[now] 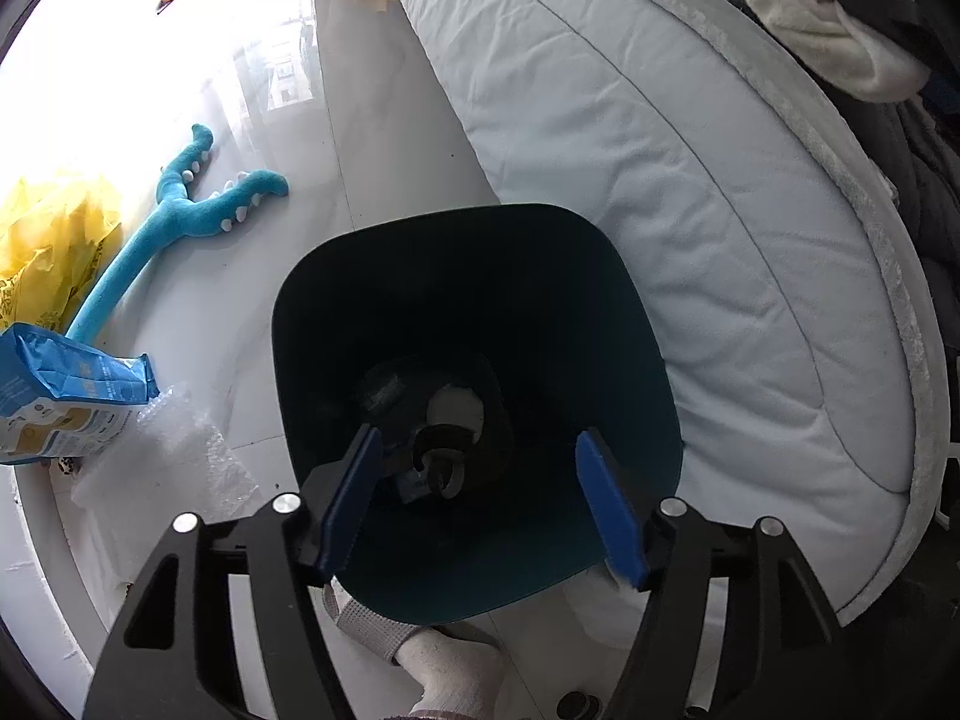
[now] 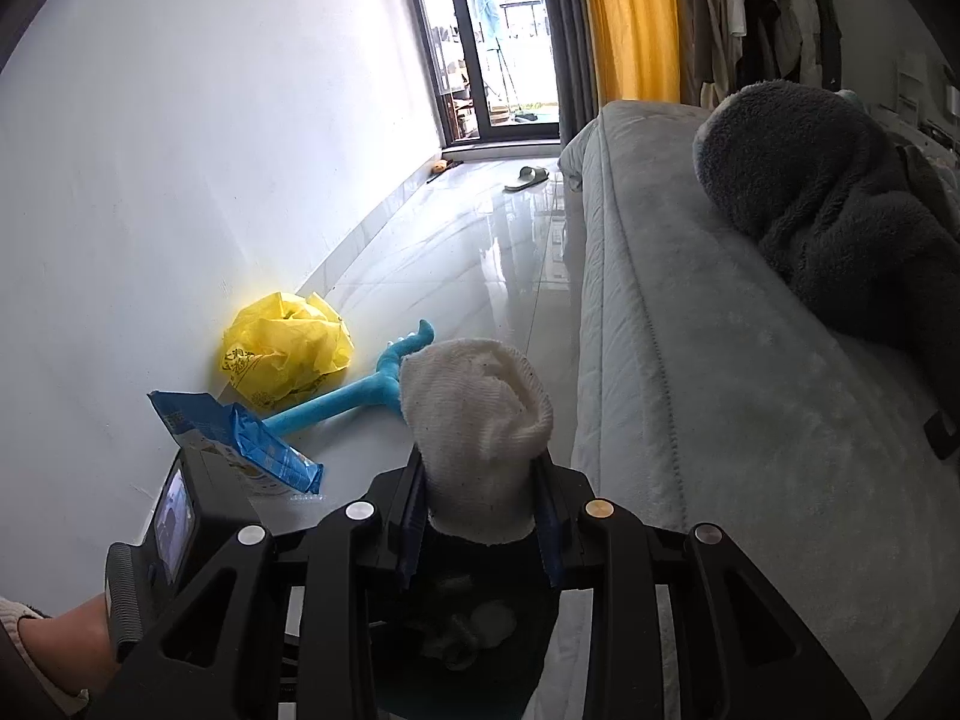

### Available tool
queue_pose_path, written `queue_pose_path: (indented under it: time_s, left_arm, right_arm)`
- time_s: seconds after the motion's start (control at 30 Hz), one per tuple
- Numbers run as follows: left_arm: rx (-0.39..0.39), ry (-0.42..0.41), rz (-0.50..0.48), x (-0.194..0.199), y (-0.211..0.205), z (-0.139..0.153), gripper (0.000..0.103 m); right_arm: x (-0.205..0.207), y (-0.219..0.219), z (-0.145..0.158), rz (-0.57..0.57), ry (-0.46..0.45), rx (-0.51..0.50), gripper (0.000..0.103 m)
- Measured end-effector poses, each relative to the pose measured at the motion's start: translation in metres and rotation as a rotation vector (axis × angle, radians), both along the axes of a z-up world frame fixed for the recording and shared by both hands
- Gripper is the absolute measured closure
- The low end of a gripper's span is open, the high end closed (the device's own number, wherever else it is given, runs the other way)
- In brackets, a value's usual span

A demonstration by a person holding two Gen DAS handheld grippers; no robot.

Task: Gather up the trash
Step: 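Open the left tool dropping the black piece while the right tool releases the sock into the bin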

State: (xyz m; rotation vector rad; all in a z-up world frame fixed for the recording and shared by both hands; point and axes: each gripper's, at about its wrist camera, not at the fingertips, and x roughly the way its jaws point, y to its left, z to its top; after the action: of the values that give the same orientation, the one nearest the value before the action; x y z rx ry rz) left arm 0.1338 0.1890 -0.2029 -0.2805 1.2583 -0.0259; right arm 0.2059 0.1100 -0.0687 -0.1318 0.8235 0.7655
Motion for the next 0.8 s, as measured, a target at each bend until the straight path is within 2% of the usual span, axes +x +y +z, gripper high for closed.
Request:
queue_pose_path:
  time_s: [0.17, 0.3, 0.8]
  left_arm:
    - [0.024, -0.060, 0.033, -0.005, 0.016, 0.017, 0.026]
    - [0.033, -0.141, 0.076, -0.010, 0.031, 0.036, 0.024]
    - [0.087, -0.403, 0.130, -0.026, 0.050, 0.096, 0.024]
  right_arm:
    - [-0.003, 0.013, -0.016, 0.016, 0.028, -0.044, 0.072]
    - [-0.004, 0.024, -0.036, 0.028, 0.073, -0.080, 0.072]
    - [-0.016, 0.064, -0.092, 0.090, 0.183, -0.203, 0.071]
